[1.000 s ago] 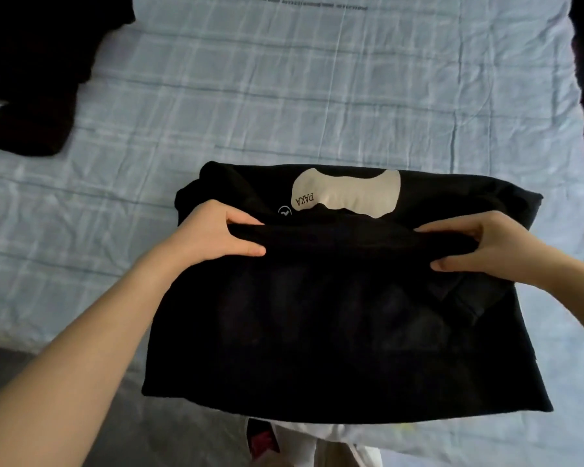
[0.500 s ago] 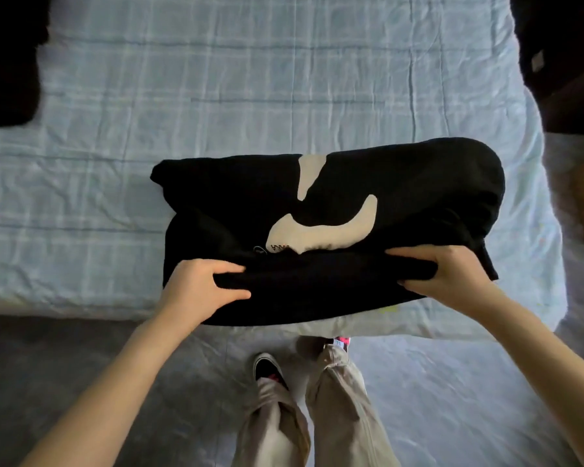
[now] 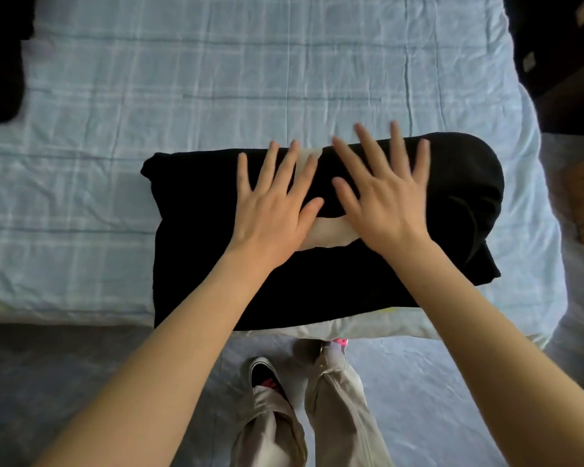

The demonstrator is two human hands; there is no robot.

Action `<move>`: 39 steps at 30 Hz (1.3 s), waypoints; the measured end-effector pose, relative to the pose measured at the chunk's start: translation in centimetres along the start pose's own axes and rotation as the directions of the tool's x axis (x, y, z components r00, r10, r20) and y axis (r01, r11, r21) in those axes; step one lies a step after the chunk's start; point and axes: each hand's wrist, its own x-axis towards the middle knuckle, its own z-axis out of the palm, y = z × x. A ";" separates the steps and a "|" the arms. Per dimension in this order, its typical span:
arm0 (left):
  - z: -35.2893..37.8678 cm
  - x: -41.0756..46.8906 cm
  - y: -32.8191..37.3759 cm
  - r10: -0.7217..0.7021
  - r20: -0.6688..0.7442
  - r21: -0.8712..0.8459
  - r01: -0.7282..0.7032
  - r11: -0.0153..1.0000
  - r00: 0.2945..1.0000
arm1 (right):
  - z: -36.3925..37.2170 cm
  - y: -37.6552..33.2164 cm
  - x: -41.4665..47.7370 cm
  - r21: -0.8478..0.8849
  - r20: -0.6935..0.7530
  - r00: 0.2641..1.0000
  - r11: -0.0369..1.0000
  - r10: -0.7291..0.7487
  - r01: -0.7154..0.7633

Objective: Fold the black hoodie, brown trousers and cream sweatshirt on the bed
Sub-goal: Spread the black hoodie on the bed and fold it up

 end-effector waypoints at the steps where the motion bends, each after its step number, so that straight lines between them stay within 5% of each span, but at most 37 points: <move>1: 2.0 -0.1 -0.7 0.009 0.029 0.036 -0.010 0.999 1.000 | 1.5 2.6 -0.5 -0.073 0.032 0.997 0.995 0.064 -0.062; 5: 6.4 -0.5 -1.9 0.030 0.069 0.048 -0.033 0.998 0.997 | 4.7 10.7 -4.6 0.000 0.126 0.957 0.965 0.262 -0.264; 11: 4.2 0.0 0.0 -0.019 0.064 0.114 0.011 0.993 0.998 | 3.1 9.5 -4.0 -0.014 0.133 0.964 0.973 0.229 -0.229; 15: 3.2 1.9 4.8 0.229 -0.030 0.044 -0.228 0.973 0.973 | 3.5 10.3 -8.3 -0.027 0.150 0.938 0.950 0.313 -0.312; 20: 4.2 4.3 8.0 0.215 0.183 0.062 -0.230 0.971 0.959 | 4.1 11.2 -10.5 0.018 0.191 0.925 0.941 0.330 -0.339; 24: 2.5 6.7 9.1 0.285 -0.085 -0.074 -0.291 0.954 0.955 | 2.5 12.7 -7.7 0.278 -0.024 0.898 0.866 0.440 -0.416; 26: 1.6 9.8 10.4 0.332 -0.145 -0.140 -0.351 0.926 0.932 | 2.3 13.9 -6.9 0.383 0.051 0.834 0.760 0.549 -0.524; 29: 0.9 15.3 13.2 0.270 0.089 -0.312 -0.230 0.922 0.959 | 3.1 15.2 -7.4 0.476 0.263 0.801 0.650 0.537 -0.592; 31: 1.5 18.5 14.5 0.206 0.315 -0.380 -0.076 0.922 0.927 | 3.5 15.5 -7.9 0.474 0.258 0.844 0.699 0.471 -0.535; 33: 2.6 20.0 15.4 0.202 0.413 -0.379 -0.034 0.925 0.888 | 3.4 16.0 -7.5 0.566 0.259 0.847 0.637 0.465 -0.523; 36: 2.8 20.0 15.2 0.181 0.288 -0.530 -0.001 0.848 0.940 | 2.9 16.4 -6.7 0.784 0.227 0.868 0.445 0.442 -0.432; 39: 1.4 20.6 14.3 0.099 0.147 -0.716 0.036 0.697 0.984 | 1.2 17.2 -4.9 0.855 0.147 0.896 0.402 0.419 -0.328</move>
